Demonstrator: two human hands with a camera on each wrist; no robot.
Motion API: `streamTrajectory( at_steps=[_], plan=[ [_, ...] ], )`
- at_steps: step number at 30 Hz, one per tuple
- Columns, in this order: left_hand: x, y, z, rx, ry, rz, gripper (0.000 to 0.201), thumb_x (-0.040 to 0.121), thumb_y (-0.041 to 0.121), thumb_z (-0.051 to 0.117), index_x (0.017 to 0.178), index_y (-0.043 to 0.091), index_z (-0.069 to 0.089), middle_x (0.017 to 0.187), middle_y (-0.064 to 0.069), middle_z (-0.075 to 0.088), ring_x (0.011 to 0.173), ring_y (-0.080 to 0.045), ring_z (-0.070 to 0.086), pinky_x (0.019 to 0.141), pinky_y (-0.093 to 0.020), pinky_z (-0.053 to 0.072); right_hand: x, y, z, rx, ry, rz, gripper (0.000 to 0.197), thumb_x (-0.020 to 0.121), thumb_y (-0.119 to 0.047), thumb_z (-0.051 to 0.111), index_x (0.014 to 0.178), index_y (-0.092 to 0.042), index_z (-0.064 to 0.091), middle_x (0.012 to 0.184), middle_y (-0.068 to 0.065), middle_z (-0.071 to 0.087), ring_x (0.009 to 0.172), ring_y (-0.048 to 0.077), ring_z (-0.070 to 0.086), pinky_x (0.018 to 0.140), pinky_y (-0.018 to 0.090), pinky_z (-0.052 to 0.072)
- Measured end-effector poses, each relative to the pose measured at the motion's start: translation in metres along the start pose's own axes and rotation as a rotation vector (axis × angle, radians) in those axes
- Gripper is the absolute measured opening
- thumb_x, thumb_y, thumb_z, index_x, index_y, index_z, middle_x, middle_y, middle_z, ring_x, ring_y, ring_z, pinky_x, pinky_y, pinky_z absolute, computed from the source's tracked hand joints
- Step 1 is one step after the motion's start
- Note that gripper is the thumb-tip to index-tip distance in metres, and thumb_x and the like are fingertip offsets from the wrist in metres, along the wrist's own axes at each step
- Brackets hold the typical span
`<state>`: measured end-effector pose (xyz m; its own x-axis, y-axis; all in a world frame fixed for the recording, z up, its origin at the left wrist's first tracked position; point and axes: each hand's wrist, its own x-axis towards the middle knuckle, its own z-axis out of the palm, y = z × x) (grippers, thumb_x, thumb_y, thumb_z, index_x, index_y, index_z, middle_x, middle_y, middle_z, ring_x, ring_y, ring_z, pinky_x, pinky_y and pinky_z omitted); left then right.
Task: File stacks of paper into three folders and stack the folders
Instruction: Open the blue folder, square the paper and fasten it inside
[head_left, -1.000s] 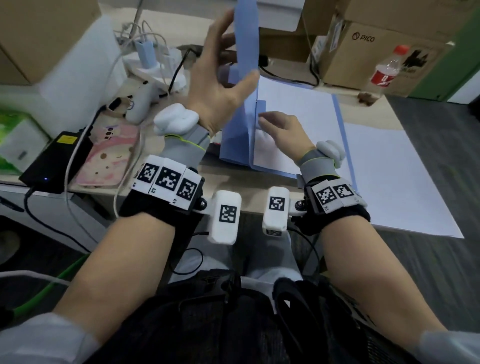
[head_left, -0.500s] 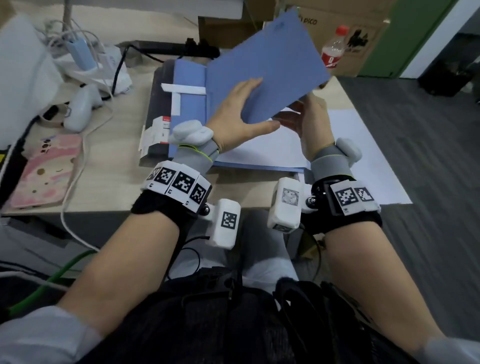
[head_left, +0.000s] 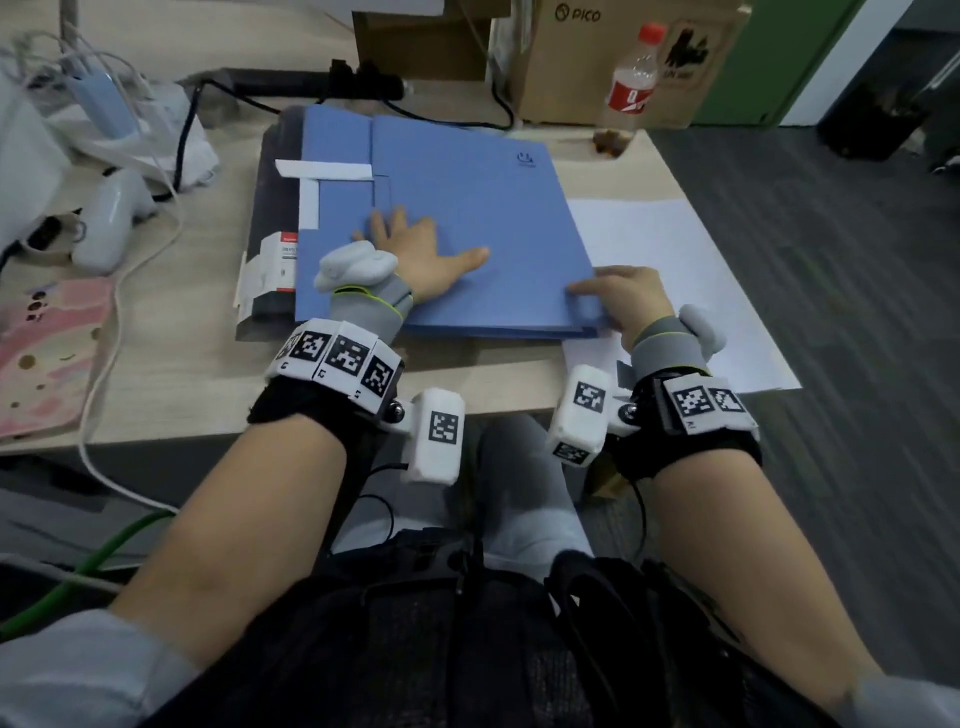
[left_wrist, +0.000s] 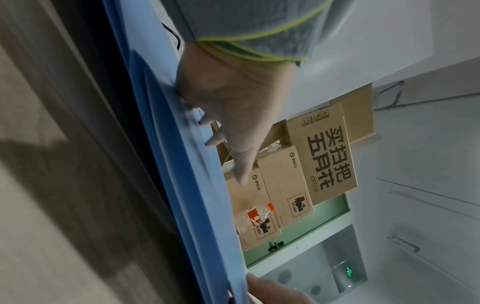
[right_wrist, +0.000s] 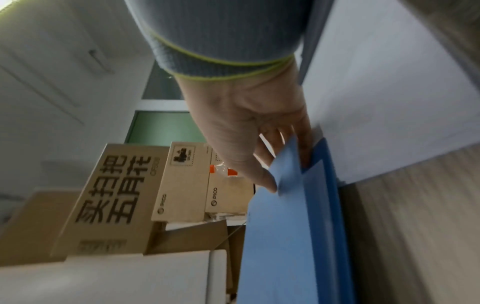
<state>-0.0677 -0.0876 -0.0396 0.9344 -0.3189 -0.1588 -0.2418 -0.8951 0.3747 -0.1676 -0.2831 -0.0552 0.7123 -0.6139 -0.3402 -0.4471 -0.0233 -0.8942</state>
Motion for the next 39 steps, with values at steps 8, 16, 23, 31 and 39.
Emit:
streamTrajectory(
  at_steps=[8, 16, 23, 31, 39],
  plan=[
    [0.025, -0.017, -0.004, 0.026, 0.127, -0.242, 0.091, 0.084, 0.055, 0.054, 0.146, 0.000, 0.018, 0.158, -0.017, 0.006, 0.148, -0.032, -0.002, 0.119, -0.045, 0.002, 0.020, -0.010, 0.017, -0.305, 0.033, -0.046, 0.044, 0.066, -0.020, 0.080, 0.104, -0.005, 0.065, 0.101, 0.007, 0.064, 0.091, 0.027, 0.058, 0.078, 0.033, 0.051],
    [0.041, -0.018, -0.018, -0.507, 0.242, -0.227, 0.035, 0.075, 0.020, 0.057, 0.107, 0.005, 0.049, 0.115, -0.011, 0.058, 0.103, -0.032, 0.056, 0.090, -0.037, 0.048, 0.024, -0.024, 0.019, -0.293, 0.059, -0.047, 0.021, 0.062, -0.002, 0.069, 0.059, -0.011, 0.051, 0.063, 0.003, 0.049, 0.061, 0.025, 0.044, 0.051, 0.023, 0.035],
    [0.033, -0.024, -0.032, -1.145, 0.239, -0.144, 0.034, 0.085, -0.006, 0.054, 0.112, 0.010, 0.041, 0.091, 0.001, 0.055, 0.081, -0.019, 0.059, 0.074, -0.034, 0.056, 0.024, -0.039, 0.022, 0.060, -0.020, -0.053, 0.021, 0.070, -0.020, 0.079, 0.083, -0.012, 0.065, 0.074, 0.000, 0.064, 0.060, 0.015, 0.059, 0.050, 0.018, 0.043],
    [0.017, -0.039, -0.036, -1.085, 0.124, -0.066, 0.031, 0.088, -0.008, 0.049, 0.118, -0.001, 0.045, 0.106, -0.010, 0.060, 0.079, -0.013, 0.061, 0.065, -0.024, 0.055, 0.024, -0.047, 0.037, 0.279, -0.074, -0.088, 0.033, 0.071, -0.011, 0.079, 0.102, -0.007, 0.067, 0.104, 0.010, 0.072, 0.095, 0.029, 0.069, 0.086, 0.043, 0.057],
    [0.016, -0.061, -0.070, -0.837, 0.165, -0.060, 0.009, 0.090, 0.006, 0.057, 0.082, 0.010, 0.059, 0.069, -0.001, 0.055, 0.038, -0.001, 0.055, 0.047, -0.018, 0.053, 0.026, -0.049, 0.043, 0.293, -0.115, -0.092, 0.025, 0.076, -0.005, 0.074, 0.097, -0.013, 0.065, 0.105, 0.007, 0.071, 0.094, 0.026, 0.068, 0.087, 0.040, 0.056]
  ],
)
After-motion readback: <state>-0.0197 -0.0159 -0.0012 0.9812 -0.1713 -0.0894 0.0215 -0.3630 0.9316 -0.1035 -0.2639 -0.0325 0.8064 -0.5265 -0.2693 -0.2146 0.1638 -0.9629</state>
